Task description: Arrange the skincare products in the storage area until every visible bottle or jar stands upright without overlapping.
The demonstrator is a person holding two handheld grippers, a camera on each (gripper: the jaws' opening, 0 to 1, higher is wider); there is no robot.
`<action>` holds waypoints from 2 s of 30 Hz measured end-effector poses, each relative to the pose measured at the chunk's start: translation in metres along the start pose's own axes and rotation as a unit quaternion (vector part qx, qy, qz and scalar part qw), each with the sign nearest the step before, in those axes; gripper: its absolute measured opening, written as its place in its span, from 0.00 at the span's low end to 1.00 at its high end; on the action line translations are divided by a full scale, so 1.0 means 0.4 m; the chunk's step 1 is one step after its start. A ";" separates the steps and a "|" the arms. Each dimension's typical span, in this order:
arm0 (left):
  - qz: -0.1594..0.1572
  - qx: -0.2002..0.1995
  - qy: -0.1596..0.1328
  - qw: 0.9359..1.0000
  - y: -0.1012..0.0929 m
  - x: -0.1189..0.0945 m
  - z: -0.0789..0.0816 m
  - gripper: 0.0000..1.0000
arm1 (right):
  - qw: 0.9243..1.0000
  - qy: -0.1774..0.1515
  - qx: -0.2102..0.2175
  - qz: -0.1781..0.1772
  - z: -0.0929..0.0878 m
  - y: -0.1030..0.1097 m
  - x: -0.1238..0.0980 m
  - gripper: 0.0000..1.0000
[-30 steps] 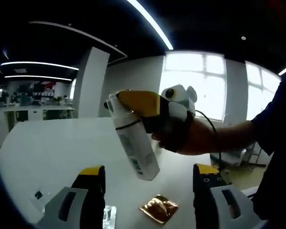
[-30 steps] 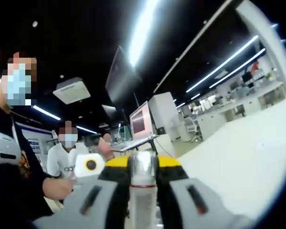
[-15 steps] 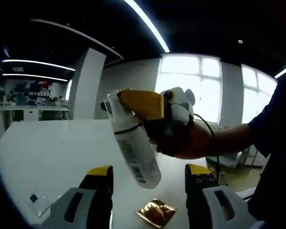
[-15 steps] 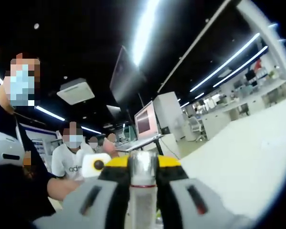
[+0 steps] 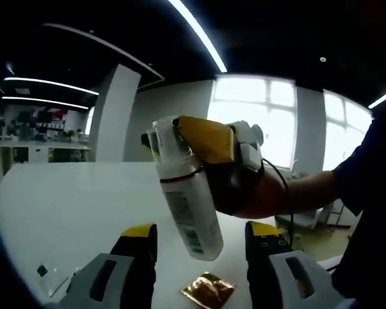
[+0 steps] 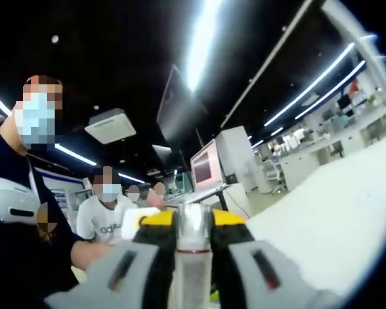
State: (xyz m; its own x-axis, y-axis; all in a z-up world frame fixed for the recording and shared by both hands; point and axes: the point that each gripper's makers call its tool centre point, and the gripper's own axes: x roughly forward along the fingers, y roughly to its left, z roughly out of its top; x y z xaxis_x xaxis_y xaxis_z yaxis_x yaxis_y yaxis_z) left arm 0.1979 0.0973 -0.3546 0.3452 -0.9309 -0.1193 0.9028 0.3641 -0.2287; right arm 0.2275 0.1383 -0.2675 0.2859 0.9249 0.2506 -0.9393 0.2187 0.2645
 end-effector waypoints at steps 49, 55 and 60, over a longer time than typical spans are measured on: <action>-0.054 -0.016 -0.008 0.998 -0.051 0.009 0.011 0.26 | 0.996 -0.032 0.057 0.062 0.009 0.051 -0.024 0.19; -0.054 -0.018 -0.007 0.998 -0.048 0.006 0.006 0.24 | 0.995 -0.033 0.067 0.066 0.001 0.055 -0.022 0.19; -0.053 -0.020 -0.004 0.998 -0.047 0.005 0.002 0.24 | 0.995 -0.037 0.071 0.066 -0.002 0.059 -0.026 0.19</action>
State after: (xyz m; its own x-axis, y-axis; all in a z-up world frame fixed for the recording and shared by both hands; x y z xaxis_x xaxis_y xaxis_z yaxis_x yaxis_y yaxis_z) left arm 0.1817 0.0886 -0.3498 0.2501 -0.9646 -0.0837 0.9235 0.2636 -0.2788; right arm 0.2024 0.1340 -0.2648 0.1797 0.9165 0.3575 -0.9346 0.0456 0.3528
